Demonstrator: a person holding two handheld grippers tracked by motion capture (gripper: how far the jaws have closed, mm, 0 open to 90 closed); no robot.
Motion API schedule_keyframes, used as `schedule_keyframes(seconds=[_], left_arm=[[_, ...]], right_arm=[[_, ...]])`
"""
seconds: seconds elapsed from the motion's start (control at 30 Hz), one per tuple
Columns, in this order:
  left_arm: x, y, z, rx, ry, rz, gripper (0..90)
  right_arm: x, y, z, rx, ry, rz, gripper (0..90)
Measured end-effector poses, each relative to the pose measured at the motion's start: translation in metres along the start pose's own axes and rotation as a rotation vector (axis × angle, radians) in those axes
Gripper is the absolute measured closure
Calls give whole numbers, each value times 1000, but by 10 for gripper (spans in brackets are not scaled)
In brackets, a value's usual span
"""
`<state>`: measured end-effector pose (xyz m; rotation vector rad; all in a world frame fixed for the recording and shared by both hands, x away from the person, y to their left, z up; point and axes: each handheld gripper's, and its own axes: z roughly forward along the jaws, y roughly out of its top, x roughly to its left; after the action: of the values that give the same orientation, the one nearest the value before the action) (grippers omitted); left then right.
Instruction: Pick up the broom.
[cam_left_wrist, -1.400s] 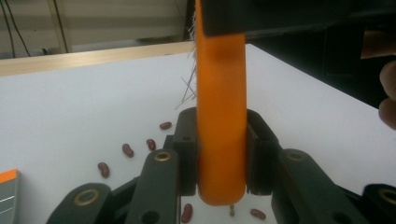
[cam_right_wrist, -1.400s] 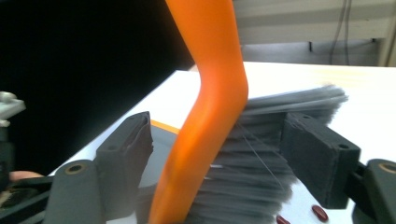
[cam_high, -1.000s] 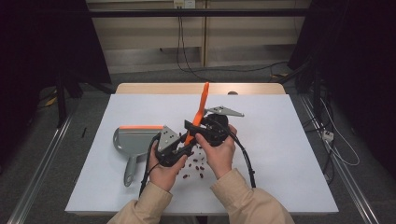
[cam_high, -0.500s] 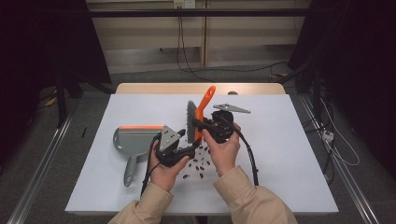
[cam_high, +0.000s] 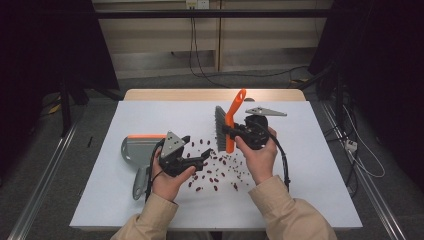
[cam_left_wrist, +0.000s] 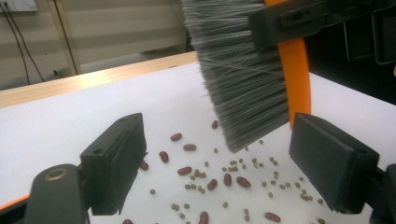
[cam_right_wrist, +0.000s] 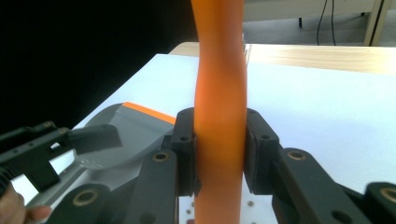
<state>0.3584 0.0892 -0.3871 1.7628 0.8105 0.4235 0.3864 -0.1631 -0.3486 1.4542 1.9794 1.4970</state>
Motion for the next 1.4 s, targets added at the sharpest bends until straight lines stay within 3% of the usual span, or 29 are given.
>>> schedule_keyframes(seconds=[0.2, 0.4, 0.67, 0.83, 1.4], left_arm=[[10, 4, -8, -9, -19, -8, 158], [19, 6, -19, -24, -9, -6, 126], [31, 6, -32, -31, -4, -2, 106], [38, 4, -39, -38, -28, 4, 75], [70, -14, -72, -17, -40, 0, 58]], right_arm=[[-10, 3, -10, 32, -4, -40, 705], [-18, 4, -18, 60, -10, -76, 705], [-35, 5, -30, 96, -35, -78, 706], [-47, 3, -41, 105, -57, -69, 705], [-66, -2, -53, 153, -104, -65, 706]])
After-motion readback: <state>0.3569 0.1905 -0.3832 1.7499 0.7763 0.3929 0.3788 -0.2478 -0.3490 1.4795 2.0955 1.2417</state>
